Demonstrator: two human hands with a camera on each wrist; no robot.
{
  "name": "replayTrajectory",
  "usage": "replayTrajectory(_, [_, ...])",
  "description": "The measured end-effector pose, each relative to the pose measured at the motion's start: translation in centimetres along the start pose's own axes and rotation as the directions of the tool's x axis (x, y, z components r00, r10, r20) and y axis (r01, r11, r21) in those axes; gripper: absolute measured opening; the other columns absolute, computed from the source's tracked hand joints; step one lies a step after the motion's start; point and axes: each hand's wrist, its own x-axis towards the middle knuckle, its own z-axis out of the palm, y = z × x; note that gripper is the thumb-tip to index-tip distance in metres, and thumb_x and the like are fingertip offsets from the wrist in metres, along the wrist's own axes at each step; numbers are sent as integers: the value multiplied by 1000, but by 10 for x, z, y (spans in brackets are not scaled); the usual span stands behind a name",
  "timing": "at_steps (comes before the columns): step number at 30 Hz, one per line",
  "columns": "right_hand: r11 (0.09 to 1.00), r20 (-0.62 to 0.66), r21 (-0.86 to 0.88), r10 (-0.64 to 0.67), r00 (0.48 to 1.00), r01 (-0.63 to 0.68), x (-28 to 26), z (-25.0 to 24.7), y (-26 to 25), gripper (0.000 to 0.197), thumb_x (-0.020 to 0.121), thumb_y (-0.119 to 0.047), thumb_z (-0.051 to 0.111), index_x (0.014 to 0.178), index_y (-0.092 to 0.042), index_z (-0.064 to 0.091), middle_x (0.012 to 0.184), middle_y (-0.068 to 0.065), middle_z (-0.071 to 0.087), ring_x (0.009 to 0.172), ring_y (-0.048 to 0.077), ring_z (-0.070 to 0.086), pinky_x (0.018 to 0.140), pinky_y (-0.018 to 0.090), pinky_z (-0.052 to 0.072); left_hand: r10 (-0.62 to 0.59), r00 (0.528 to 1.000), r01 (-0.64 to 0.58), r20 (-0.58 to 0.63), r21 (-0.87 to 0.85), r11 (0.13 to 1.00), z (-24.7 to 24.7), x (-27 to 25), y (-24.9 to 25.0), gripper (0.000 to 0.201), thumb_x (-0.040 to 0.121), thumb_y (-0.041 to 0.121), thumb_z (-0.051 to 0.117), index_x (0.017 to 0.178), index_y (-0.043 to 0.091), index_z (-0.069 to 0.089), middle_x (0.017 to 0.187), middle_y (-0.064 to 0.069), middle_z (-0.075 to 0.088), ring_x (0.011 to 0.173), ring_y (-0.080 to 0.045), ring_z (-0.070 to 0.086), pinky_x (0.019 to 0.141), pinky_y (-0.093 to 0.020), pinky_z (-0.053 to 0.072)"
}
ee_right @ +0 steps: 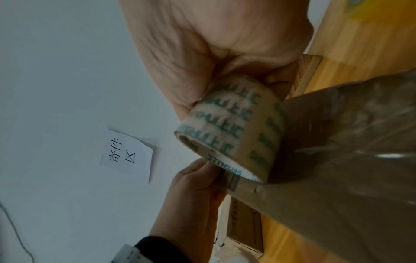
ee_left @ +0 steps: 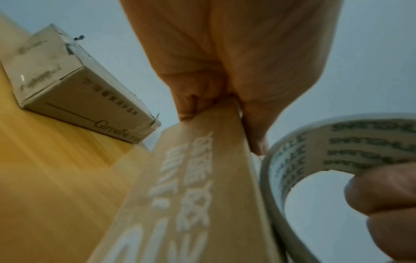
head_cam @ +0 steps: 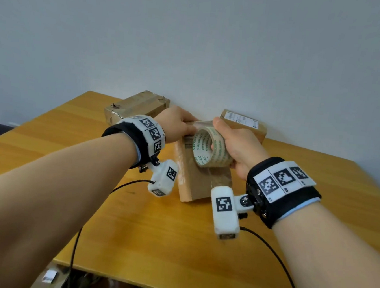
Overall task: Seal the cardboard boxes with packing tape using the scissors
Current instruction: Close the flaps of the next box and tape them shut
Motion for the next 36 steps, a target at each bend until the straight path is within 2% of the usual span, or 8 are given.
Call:
replayTrajectory(3, [990, 100, 142, -21, 995, 7, -1, 0, 6, 39, 96, -46, 63, 109, -11, 73, 100, 6, 77, 91, 19, 72, 83, 36, 55, -9, 1000, 10, -16, 21, 1000, 1, 4, -12, 27, 95, 27, 61, 120, 23, 72, 103, 1, 74, 94, -17, 68, 90, -37, 55])
replayTrajectory(8, [978, 171, 204, -67, 983, 31, 2, 3, 23, 35, 92, -23, 68, 117, 2, 65, 109, 13, 74, 103, 27, 68, 94, 42, 55, -66, 998, 64, 5, 151, 986, 9, 4, -32, 20, 96, 17, 56, 98, 11, 75, 96, -19, 71, 70, -21, 55, 64, -33, 48])
replayTrajectory(14, [983, 150, 184, -23, 988, -5, 8, 14, 30, 34, 94, -26, 67, 117, -2, 64, 111, 13, 74, 109, 29, 68, 94, 41, 57, -115, 986, 70, 119, 331, 941, 24, -3, -46, 32, 103, 18, 39, 123, 18, 65, 108, -9, 69, 94, -26, 64, 80, -34, 51])
replayTrajectory(22, [997, 150, 79, -38, 988, 26, 6, 11, 26, 26, 97, -31, 65, 108, -8, 67, 113, 14, 71, 106, 29, 68, 93, 48, 58, -119, 940, 137, 319, -36, 990, 18, -16, -54, 50, 98, 9, 51, 143, 30, 47, 135, 2, 59, 125, -18, 52, 112, -38, 37])
replayTrajectory(24, [997, 79, -9, -79, 994, 80, 7, 11, 25, 29, 95, -37, 67, 112, -14, 65, 114, 8, 70, 108, 26, 66, 94, 52, 57, -149, 931, 141, 333, 48, 989, 17, -19, -50, 49, 100, 15, 50, 145, 34, 44, 138, 4, 56, 129, -19, 50, 113, -38, 35])
replayTrajectory(28, [956, -186, -210, -245, 951, 205, -9, 7, 17, 38, 91, -51, 62, 100, -14, 61, 95, -5, 62, 83, 13, 59, 76, 36, 54, -170, 934, 119, 313, 176, 977, 17, -29, -37, 47, 103, 18, 46, 148, 27, 40, 144, -2, 51, 131, -22, 47, 109, -33, 34])
replayTrajectory(32, [927, 76, -364, -72, 994, 95, -32, 9, 8, 37, 96, -39, 60, 79, -7, 70, 59, -1, 60, 49, 12, 49, 45, 21, 40, -206, 932, 127, 300, 261, 957, 22, -39, -26, 44, 103, 18, 43, 147, 21, 43, 139, -7, 55, 126, -24, 51, 105, -32, 37])
replayTrajectory(36, [873, 198, -485, 63, 978, 42, -41, 14, 12, 29, 99, -29, 62, 114, -7, 71, 91, 6, 76, 72, 18, 69, 57, 28, 57, -227, 938, 145, 260, 297, 944, 26, -53, -17, 40, 104, 21, 42, 144, 16, 45, 134, -11, 59, 119, -27, 55, 100, -33, 42])
